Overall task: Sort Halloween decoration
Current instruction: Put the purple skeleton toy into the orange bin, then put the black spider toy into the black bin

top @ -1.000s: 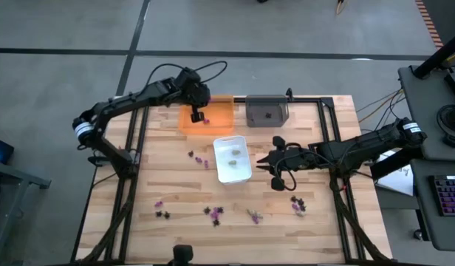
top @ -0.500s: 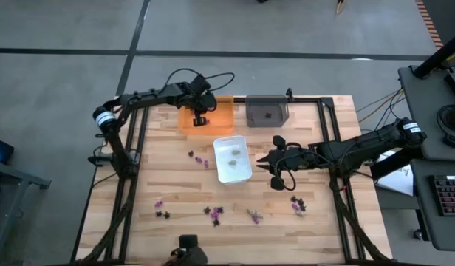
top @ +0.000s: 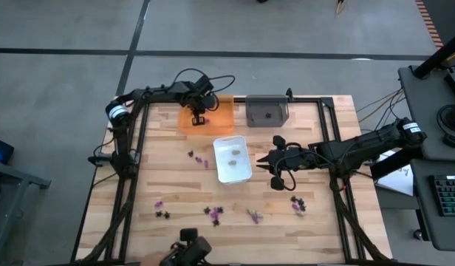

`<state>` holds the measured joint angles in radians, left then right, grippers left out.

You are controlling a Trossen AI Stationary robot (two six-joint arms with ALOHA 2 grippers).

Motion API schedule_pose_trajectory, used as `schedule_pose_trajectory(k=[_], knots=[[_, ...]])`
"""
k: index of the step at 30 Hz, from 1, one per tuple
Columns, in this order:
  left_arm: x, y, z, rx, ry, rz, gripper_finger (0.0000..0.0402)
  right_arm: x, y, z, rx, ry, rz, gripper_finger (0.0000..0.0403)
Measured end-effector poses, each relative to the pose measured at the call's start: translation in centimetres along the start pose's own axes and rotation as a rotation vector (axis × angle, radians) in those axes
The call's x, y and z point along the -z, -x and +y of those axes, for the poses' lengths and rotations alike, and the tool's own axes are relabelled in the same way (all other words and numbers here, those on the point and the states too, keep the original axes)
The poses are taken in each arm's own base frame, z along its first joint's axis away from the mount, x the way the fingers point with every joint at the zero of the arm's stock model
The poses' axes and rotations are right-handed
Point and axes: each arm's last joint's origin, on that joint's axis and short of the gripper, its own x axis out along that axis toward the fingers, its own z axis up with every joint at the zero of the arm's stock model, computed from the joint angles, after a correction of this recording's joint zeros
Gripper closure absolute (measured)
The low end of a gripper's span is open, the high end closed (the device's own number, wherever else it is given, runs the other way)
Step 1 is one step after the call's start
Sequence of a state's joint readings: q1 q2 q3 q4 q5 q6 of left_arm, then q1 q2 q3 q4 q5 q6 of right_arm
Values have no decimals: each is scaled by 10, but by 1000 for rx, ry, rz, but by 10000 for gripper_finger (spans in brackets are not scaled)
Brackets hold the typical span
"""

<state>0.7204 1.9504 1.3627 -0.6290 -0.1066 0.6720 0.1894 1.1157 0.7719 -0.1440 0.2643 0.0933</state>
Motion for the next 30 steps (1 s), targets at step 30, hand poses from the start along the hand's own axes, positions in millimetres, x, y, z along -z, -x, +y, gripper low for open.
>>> schedule_pose_trajectory(k=[30], knots=[[-10, 5, 8, 4, 76, 7, 313, 1, 0, 0, 0, -14, 7, 339]])
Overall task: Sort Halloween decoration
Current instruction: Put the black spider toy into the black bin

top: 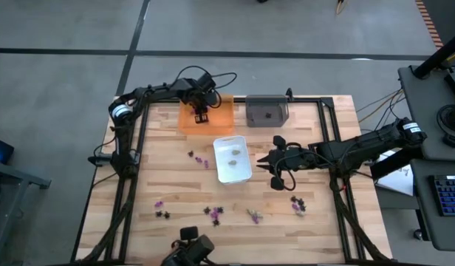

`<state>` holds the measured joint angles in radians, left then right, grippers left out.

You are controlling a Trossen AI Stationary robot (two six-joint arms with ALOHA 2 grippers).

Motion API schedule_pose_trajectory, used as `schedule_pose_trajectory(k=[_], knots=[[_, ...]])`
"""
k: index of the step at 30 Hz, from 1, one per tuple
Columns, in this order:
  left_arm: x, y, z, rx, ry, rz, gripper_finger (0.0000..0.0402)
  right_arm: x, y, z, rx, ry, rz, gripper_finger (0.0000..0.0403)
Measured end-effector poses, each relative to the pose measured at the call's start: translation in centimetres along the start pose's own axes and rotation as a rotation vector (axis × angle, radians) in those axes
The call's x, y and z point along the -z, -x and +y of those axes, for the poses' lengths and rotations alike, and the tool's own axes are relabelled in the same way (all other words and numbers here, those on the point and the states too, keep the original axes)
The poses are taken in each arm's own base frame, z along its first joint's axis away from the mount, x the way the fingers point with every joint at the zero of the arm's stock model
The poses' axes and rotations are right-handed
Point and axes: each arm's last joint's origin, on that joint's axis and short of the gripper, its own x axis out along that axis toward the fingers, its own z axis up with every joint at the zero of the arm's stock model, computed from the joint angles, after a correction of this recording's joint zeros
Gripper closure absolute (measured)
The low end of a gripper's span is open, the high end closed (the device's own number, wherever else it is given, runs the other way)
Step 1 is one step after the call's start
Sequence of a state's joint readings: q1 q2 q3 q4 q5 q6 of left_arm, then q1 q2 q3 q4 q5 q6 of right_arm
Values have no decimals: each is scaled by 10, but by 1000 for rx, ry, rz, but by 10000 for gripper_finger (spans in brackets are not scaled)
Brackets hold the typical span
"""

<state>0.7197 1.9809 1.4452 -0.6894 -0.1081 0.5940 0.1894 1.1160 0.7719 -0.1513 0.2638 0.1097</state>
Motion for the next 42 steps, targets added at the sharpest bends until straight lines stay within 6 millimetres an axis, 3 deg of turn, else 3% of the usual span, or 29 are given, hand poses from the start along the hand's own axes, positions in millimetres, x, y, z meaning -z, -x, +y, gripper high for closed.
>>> schedule_pose_trajectory(k=[5, 11, 16, 22, 31, 36, 42], knots=[[4, 28, -4, 10, 58, 6, 317, -1, 0, 0, -1, -62, -8, 339], [-2, 80, -16, 4, 119, -124, 323, -3, 0, -1, 23, -195, -18, 339], [-9, 128, -39, 1, 131, -264, 324, 0, 0, -1, 28, -307, 5, 339], [-17, 172, -81, 45, 97, -406, 324, 12, 1, -3, 66, -479, 130, 339], [-36, 207, -168, 171, -76, -568, 324, 48, 14, -9, 270, -688, 474, 339], [-42, 221, -213, 227, -187, -690, 324, 56, 17, -9, 310, -698, 527, 339], [-34, 223, -237, 269, -205, -761, 324, 56, 14, -8, 303, -747, 495, 328]])
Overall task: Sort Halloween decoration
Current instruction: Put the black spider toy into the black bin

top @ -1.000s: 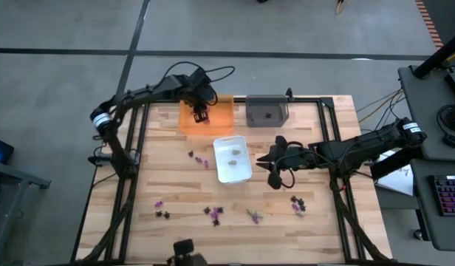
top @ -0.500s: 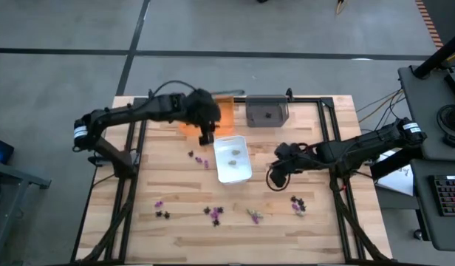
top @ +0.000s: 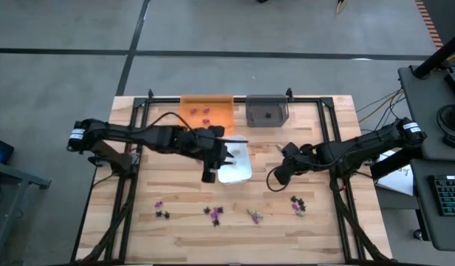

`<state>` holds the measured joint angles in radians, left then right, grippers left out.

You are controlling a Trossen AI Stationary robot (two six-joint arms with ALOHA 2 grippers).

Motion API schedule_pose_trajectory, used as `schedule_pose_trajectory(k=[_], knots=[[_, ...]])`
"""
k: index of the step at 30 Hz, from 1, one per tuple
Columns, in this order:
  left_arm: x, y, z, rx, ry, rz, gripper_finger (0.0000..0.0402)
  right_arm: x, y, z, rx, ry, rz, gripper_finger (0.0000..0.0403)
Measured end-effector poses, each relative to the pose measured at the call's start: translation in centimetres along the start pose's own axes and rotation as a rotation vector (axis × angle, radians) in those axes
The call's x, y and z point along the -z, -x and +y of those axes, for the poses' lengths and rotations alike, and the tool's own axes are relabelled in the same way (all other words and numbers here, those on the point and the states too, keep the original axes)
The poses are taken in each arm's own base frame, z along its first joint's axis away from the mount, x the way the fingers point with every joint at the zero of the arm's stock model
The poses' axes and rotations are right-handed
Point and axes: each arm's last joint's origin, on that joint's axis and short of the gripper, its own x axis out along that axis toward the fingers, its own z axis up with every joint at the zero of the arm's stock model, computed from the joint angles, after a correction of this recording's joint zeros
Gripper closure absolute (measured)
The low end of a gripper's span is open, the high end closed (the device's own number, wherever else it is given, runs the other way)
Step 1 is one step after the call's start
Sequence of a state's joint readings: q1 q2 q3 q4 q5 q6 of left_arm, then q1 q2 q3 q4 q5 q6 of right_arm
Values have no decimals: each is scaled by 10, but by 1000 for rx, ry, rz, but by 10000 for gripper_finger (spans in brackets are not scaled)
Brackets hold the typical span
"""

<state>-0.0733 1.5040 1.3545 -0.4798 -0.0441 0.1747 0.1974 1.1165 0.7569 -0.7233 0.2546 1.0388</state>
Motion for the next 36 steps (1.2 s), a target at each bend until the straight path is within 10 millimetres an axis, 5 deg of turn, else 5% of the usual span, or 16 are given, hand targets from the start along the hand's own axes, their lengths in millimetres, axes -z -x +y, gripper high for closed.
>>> schedule_pose_trajectory(k=[7, 15, 19, 36], knots=[[21, -8, -10, 8, 78, -44, 324, 1, -7, 3, -67, 58, -38, 270], [27, 8, -17, 14, 76, -162, 324, 9, -15, 3, -101, 561, -54, 222], [34, 14, -19, 15, 85, -185, 324, 15, -24, -2, -116, 674, -79, 218], [48, 20, -20, 13, 96, -221, 324, 52, -72, -45, -140, 631, -202, 232]])
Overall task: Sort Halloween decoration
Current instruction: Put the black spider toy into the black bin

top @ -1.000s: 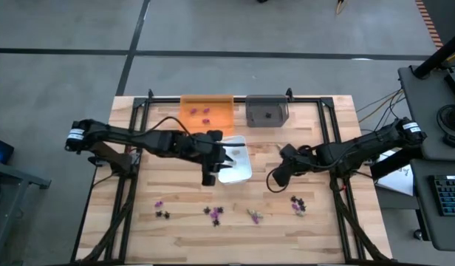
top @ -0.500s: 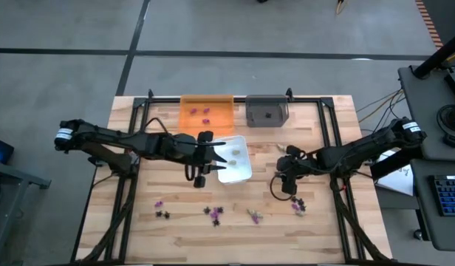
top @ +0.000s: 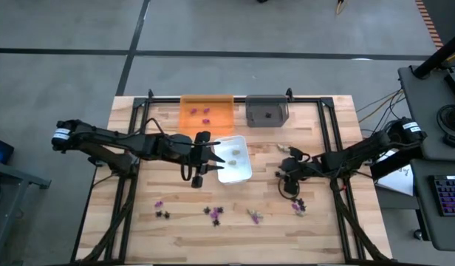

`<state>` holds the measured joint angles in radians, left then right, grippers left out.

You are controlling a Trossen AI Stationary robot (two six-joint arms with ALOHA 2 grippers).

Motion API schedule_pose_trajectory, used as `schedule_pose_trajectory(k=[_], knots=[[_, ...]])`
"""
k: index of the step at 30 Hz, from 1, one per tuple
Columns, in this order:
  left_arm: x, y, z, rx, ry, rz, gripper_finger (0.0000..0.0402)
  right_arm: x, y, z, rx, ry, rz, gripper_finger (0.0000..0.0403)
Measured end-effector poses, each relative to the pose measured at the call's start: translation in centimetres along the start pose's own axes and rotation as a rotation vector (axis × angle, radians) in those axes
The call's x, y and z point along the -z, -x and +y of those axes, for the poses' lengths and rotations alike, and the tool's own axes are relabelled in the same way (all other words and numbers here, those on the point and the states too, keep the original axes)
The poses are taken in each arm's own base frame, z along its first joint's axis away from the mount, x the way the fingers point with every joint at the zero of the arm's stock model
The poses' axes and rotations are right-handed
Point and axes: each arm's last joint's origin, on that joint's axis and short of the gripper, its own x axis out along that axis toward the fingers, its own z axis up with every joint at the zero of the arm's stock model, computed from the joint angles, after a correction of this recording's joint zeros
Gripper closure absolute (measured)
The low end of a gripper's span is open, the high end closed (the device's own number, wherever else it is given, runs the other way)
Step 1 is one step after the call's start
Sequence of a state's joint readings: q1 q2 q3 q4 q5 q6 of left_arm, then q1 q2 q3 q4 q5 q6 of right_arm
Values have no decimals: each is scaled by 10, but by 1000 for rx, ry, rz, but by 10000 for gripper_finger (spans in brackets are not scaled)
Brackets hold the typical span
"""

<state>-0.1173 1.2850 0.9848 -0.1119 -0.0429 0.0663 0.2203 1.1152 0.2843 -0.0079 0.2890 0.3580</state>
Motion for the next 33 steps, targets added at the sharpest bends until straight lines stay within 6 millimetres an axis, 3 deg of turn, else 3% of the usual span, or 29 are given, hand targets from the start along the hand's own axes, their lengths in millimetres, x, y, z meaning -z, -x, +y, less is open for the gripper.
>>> schedule_pose_trajectory(k=[5, 21, 33], knots=[[0, -1, 0, 0, -2, 0, 324, 10, -2, -2, -4, -22, 3, 240], [-1, -1, 0, -2, -2, -12, 324, 13, -19, 1, -8, -26, -40, 257], [-1, -1, 0, -2, 5, -11, 324, 15, -24, 3, -30, -47, -28, 333]])
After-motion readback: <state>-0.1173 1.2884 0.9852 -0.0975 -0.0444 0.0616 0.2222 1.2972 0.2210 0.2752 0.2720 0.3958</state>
